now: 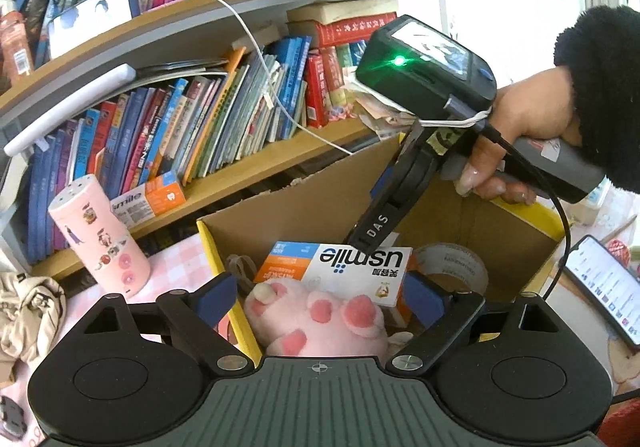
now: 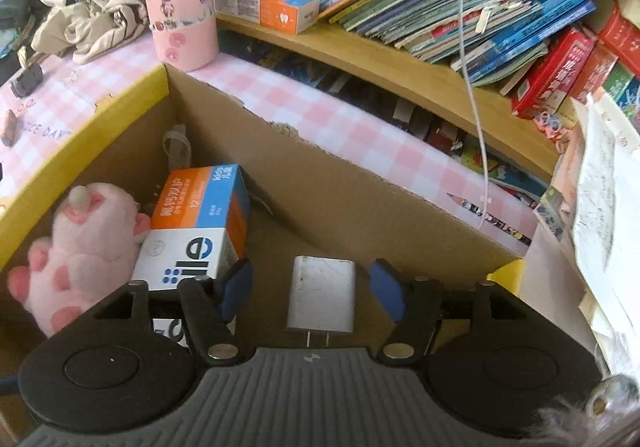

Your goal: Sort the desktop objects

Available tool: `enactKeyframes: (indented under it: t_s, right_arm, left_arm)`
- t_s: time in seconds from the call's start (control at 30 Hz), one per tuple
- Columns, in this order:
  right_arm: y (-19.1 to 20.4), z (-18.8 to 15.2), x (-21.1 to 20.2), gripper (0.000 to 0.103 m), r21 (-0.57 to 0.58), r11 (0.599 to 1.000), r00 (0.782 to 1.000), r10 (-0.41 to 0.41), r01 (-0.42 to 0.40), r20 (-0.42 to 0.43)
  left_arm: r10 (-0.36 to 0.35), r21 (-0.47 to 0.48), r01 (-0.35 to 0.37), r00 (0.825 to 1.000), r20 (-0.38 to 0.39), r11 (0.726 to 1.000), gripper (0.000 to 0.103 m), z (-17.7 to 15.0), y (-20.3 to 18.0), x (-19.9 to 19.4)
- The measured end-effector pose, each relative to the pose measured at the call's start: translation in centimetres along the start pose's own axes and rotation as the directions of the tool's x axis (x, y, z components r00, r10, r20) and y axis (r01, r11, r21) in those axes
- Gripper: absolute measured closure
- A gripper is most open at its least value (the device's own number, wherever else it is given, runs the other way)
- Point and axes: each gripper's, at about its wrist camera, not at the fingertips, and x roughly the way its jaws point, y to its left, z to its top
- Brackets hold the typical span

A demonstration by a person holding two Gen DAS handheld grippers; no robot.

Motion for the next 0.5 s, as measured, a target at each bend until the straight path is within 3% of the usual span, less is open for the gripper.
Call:
enactKeyframes:
  t_s: [0.27, 0.5]
  right_arm:
    - [0.3, -1.4, -3.1, 0.017, 0.014, 0.999, 0.996, -0.053, 0.052, 0.074]
    - [0.2, -3.2, -6.4, 0.014, 0.070, 0.996, 0.989, -0.057, 0.048, 0.139]
  left_arm:
    - [0.023, -0.047, -0.022, 1.000, 0.013, 0.999, 0.009, -0.8, 0.2, -1.9]
    - [0.036, -0.065, -0.035, 0.999, 0.014, 0.997, 0.009, -1.7, 0.0, -3.8]
